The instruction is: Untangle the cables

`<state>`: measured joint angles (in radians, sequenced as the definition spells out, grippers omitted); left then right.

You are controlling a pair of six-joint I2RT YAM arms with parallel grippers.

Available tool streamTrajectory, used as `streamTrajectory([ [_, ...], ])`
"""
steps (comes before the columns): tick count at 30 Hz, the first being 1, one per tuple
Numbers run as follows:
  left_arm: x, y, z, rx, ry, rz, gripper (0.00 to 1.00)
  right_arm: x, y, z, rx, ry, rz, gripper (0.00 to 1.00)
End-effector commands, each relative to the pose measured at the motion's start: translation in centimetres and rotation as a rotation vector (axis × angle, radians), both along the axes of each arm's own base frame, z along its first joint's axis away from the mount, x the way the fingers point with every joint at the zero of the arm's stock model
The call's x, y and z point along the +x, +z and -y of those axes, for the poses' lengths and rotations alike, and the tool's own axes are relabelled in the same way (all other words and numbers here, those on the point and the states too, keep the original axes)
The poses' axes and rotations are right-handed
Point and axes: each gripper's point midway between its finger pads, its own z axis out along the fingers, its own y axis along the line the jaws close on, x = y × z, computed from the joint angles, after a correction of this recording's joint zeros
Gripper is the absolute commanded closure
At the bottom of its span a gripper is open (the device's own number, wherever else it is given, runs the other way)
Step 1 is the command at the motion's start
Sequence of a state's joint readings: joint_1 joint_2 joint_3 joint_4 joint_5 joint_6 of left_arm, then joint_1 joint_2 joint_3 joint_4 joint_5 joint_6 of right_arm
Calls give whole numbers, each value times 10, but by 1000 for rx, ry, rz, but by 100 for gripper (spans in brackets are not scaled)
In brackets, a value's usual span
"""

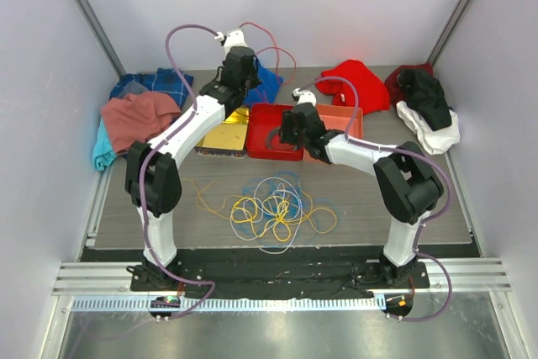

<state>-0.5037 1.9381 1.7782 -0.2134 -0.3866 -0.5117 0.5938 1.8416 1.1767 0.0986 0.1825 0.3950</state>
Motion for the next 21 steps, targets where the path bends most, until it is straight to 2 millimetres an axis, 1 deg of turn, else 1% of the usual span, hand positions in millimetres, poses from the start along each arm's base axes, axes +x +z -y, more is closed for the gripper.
streamTrajectory([
  [1,-7,18,-3,26,12,29,100,-7,45,7,36,-13,92,48],
  [2,-9,20,-2,21,10,32,100,-8,45,8,34,-11,90,48],
  [4,-13,21,-1,15,4,23,100,-8,51,8,35,-9,97,47],
  [5,-16,24,1,10,1,25,100,-9,60,9,42,-13,114,47],
  [6,-20,34,1,0,-3,41,100,-10,64,12,44,-23,124,47],
  [7,-22,40,0,-2,-4,51,100,-10,69,14,48,-28,136,47],
  [8,-24,48,0,-5,-8,66,100,-11,82,19,54,-45,164,47],
  [9,-26,62,-1,-16,-10,90,100,-12,84,21,55,-50,173,47],
  [10,-28,69,0,-22,-16,100,100,-13,89,23,56,-57,181,47],
  [11,-30,77,1,-29,-22,110,100,-15,100,27,63,-69,203,47],
  [12,-34,87,1,-36,-29,119,100,-17,101,29,61,-72,203,47],
  [14,-38,95,3,-40,-38,122,100,-20,111,33,72,-83,217,48],
  [15,-42,100,7,-45,-46,127,100,-25,119,36,81,-86,229,48],
  [17,-49,106,5,-43,-42,127,100,-28,124,41,88,-96,237,48],
  [18,-53,106,6,-42,-44,128,100,-32,130,44,97,-101,245,48],
  [20,-59,113,3,-51,-39,133,100,-37,136,47,106,-104,255,48],
  [21,-60,119,2,-57,-37,141,100,-40,134,50,104,-110,248,48],
])
